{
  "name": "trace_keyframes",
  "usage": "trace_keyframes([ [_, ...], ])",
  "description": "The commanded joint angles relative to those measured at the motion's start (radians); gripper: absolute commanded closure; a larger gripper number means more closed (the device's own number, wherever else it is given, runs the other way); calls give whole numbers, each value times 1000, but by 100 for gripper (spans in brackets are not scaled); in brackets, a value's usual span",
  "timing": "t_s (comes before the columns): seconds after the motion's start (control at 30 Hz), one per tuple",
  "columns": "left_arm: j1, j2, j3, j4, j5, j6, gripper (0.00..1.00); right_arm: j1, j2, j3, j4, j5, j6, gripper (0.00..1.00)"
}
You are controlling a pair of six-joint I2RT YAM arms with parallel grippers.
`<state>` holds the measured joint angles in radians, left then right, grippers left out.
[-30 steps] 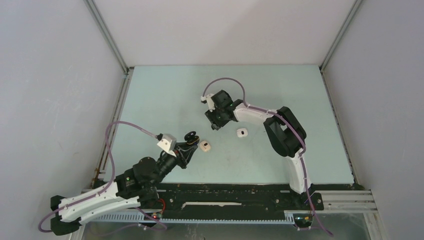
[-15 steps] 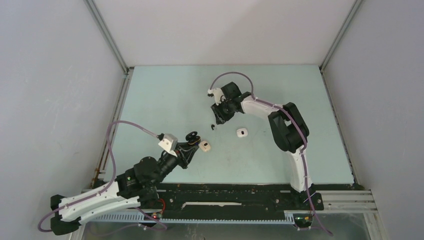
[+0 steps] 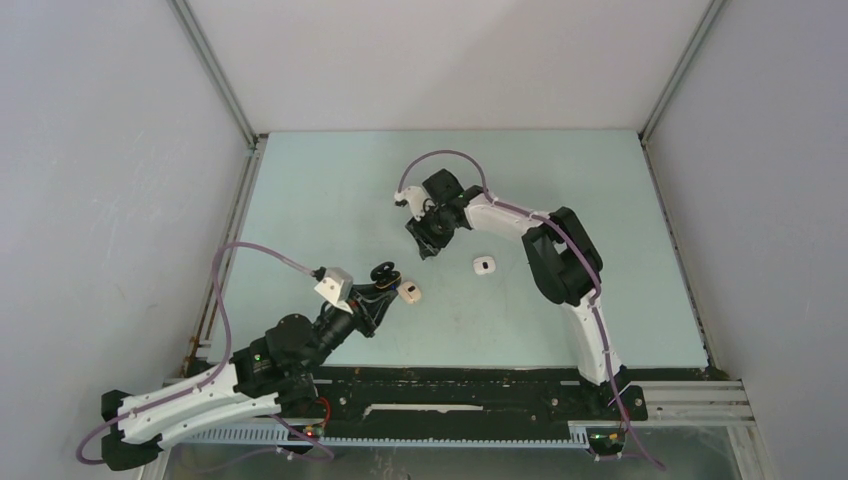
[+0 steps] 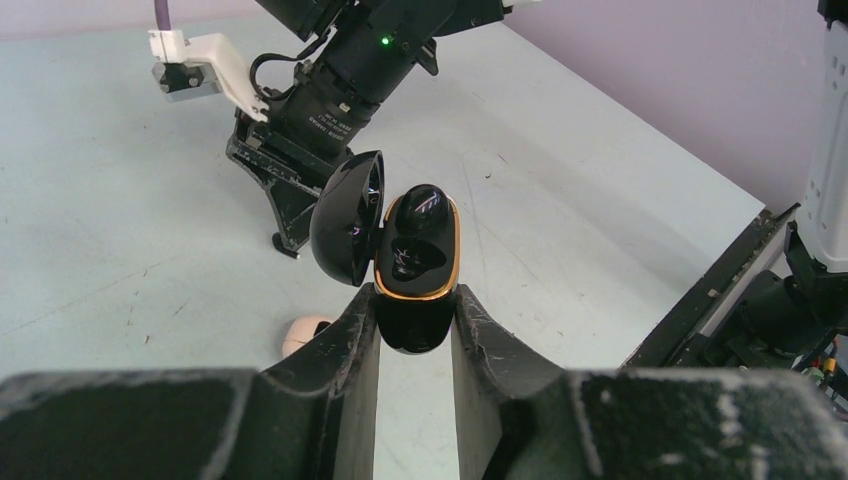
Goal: Insert the wireless bluetooth earbuds into the charging case
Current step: Adjust the left earbud at the center of the board.
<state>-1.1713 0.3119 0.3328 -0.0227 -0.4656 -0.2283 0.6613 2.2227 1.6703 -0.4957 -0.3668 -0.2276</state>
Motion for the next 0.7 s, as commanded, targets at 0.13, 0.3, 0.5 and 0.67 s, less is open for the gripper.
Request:
trace_keyframes([
  [0.13, -4, -18, -11, 40, -1, -6, 100, 24, 50, 50, -57, 3, -38, 57],
  [0.3, -4, -8, -10, 40, -2, -6, 100, 35, 64, 63, -55, 13, -46, 57],
  [0.5, -4, -9, -9, 40, 1, -7, 100, 28, 58, 86, -83, -9, -48, 56],
  [0.67, -4, -14, -14, 40, -9, -4, 100, -6, -24, 61, -79, -33, -75, 55],
])
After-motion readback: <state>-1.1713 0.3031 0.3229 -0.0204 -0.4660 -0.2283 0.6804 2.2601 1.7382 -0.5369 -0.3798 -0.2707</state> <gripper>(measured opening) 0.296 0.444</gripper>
